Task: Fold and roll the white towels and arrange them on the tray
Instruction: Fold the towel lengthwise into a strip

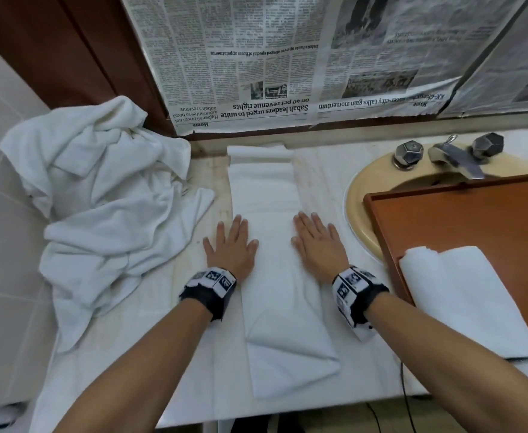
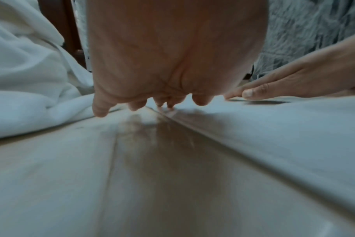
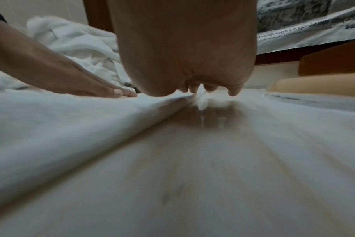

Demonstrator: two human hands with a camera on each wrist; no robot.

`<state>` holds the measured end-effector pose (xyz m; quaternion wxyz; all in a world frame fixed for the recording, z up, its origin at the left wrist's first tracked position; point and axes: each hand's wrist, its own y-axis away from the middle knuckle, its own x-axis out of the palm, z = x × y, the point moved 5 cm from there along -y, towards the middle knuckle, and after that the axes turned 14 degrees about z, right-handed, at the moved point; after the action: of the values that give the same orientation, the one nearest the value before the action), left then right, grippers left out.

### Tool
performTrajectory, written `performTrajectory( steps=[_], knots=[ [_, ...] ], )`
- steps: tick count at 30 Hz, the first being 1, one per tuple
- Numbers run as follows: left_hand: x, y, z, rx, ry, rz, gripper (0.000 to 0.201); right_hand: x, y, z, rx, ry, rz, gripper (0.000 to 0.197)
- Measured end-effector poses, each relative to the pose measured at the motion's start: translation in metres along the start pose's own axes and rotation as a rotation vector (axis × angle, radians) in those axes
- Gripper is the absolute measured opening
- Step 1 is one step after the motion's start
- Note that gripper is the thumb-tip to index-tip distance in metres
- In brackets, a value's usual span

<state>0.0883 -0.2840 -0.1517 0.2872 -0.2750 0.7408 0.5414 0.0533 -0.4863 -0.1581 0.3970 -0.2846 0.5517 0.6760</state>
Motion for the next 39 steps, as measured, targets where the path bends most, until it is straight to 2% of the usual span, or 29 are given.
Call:
performTrajectory(
  steps=[3,5,8,11,13,15,18,21,23,25,29,33,36,39],
  knots=[
    [0.027,0.036,-0.011,0.060,-0.033,-0.037,0.062,0.026,0.048,0.010,-0.108,-0.002,-0.044,0.064],
    [0.053,0.055,-0.014,0.083,-0.064,-0.030,0.062,0.047,0.070,0.014,-0.157,0.016,-0.017,0.066],
    [0.071,0.058,-0.007,0.058,-0.097,-0.066,0.069,0.052,0.069,0.001,-0.062,0.036,-0.014,0.059],
    [0.068,0.053,-0.001,0.001,-0.071,-0.084,0.063,0.041,0.066,-0.017,0.059,0.008,0.022,0.056],
    [0.064,0.058,-0.002,-0.018,-0.002,-0.104,0.060,0.037,0.075,-0.019,0.081,-0.036,0.012,0.056],
    [0.065,0.070,-0.009,0.018,0.046,-0.137,0.059,0.042,0.092,-0.012,0.011,-0.061,-0.012,0.057],
    [0.082,0.095,-0.021,0.153,0.088,-0.125,0.062,0.059,0.122,0.000,-0.107,-0.147,-0.051,0.055],
    [0.100,0.112,-0.023,0.207,0.071,-0.095,0.083,0.070,0.148,-0.001,-0.159,-0.283,-0.123,0.038],
    [0.106,0.118,-0.022,0.220,0.097,-0.106,0.081,0.075,0.163,-0.001,-0.192,-0.386,-0.103,0.031],
    [0.109,0.124,-0.020,0.249,0.135,-0.121,0.073,0.079,0.176,0.001,-0.203,-0.463,-0.050,0.032],
    [0.116,0.139,-0.016,0.305,0.158,-0.147,0.079,0.084,0.195,0.003,-0.158,-0.533,0.067,0.037],
    [0.123,0.151,-0.012,0.357,0.151,-0.096,0.081,0.092,0.209,0.002,-0.113,-0.630,0.176,0.036],
    [0.120,0.156,-0.013,0.399,0.165,-0.069,0.072,0.099,0.218,0.004,-0.076,-0.671,0.167,0.027],
    [0.115,0.157,-0.013,0.399,0.185,-0.034,0.061,0.106,0.223,0.010,-0.040,-0.680,0.099,0.023]
  ],
)
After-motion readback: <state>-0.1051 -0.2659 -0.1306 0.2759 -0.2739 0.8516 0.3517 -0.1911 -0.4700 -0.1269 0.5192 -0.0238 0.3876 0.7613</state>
